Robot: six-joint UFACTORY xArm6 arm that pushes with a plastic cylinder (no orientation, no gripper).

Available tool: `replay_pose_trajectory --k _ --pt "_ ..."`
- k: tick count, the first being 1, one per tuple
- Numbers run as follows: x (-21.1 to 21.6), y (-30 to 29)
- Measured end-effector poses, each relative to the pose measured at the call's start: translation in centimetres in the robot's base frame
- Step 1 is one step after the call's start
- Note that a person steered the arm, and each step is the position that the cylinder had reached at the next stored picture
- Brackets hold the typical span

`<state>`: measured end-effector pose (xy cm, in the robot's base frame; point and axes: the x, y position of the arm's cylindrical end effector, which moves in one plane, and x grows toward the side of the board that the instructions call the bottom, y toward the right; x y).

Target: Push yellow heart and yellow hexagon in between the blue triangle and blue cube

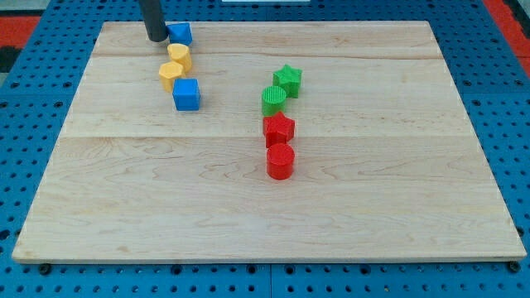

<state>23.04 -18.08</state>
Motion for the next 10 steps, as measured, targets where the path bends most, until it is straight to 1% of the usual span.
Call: replay_pose_trajectory --k 1,2,3,5,7,10 --pt "0.6 -1.5" --pt "2.8 -2.7" --pt "6.3 -2.6" --pt "9.4 -1.1" --pt "9.6 2.8" --pt "9.0 1.0"
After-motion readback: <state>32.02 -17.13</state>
